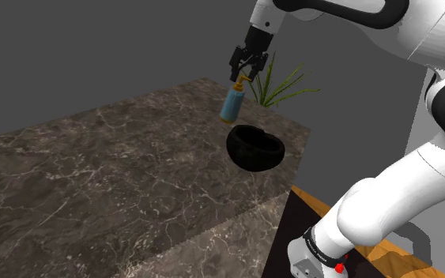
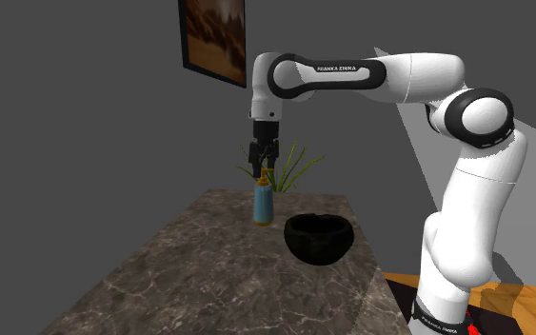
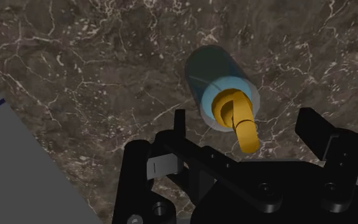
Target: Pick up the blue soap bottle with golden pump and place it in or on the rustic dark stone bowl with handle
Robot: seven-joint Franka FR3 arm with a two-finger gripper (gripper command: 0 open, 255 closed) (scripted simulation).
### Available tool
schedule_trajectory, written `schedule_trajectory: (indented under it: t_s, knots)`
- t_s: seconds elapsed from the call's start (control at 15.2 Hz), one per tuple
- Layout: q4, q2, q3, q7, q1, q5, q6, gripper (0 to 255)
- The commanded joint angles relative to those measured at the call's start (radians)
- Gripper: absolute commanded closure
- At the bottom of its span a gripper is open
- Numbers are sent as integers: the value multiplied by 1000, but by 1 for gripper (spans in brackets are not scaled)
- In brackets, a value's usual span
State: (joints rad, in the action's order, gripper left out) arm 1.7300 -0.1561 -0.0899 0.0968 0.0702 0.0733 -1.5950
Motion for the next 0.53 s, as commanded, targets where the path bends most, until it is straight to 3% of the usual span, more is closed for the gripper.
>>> schedule_trajectory:
  t_s: [0.0, 0.13, 0.2, 0.46]
  knots:
    - [1, 0, 0, 0, 0, 0, -1, 0]
    - [1, 0, 0, 0, 0, 0, 0, 0]
    - [1, 0, 0, 0, 0, 0, 0, 255]
    - [1, 0, 0, 0, 0, 0, 0, 255]
